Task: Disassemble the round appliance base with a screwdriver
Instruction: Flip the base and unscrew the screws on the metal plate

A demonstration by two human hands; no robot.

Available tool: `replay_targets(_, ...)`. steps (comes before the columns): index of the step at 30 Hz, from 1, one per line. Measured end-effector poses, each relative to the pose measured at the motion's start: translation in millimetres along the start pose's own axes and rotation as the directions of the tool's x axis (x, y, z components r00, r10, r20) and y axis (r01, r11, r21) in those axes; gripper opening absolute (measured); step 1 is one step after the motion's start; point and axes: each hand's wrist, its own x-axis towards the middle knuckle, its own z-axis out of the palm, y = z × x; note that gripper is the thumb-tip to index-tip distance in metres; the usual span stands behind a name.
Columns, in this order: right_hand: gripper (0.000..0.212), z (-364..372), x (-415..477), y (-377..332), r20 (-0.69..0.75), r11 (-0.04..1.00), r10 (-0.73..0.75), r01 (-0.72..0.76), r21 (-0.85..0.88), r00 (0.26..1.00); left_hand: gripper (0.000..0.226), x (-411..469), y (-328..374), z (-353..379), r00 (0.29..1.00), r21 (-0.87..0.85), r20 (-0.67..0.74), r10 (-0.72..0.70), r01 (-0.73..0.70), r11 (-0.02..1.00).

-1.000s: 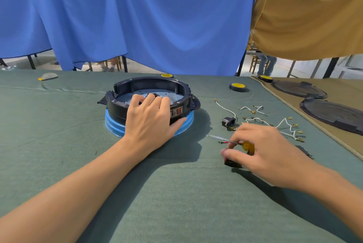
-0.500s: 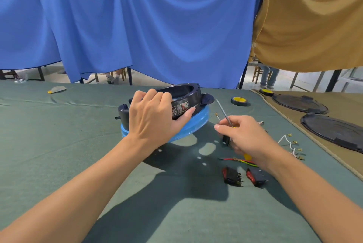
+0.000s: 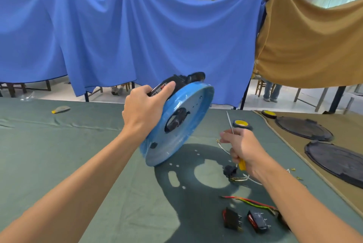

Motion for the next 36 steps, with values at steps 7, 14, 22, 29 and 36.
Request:
replay_targets(7, 0.042, 8.0, 30.3, -2.4, -0.002, 1.000, 0.021, -0.021, -0.020, 1.000, 0.042, 27.5, -3.4, -7.7, 0.909, -0.485, 0.322, -0.265, 0.399, 0.778)
replay_targets(14, 0.017, 6.4, 49.0, -5.3, 0.069, 0.998, -0.048, 0.046, 0.034, 0.996, 0.036, 42.7, -36.2, -4.0, 0.792, -0.561, 0.560, -0.241, 0.577, 0.593)
replay_targets(22, 0.013, 13.2, 63.7, -5.6, 0.061, 0.872, -0.123, 0.137, -0.471, 0.991, 0.033, 35.0, -90.8, -7.3, 0.599, -0.366, 0.611, -0.518, 0.794, 0.486)
replay_targets(29, 0.021, 17.0, 75.2, -5.2, 0.178, 0.793, 0.009, 0.101, -0.601, 0.984, 0.022, 20.8, -120.5, -15.1, 0.559, -0.205, 0.539, -0.630, 0.813, 0.545)
replay_targets(36, 0.023, 22.2, 83.7, -18.1, 0.264, 0.726, 0.096, 0.114, -0.678, 0.960, 0.061, 28.3, -127.3, -20.3, 0.531, -0.206, 0.569, -0.628, 0.831, 0.516)
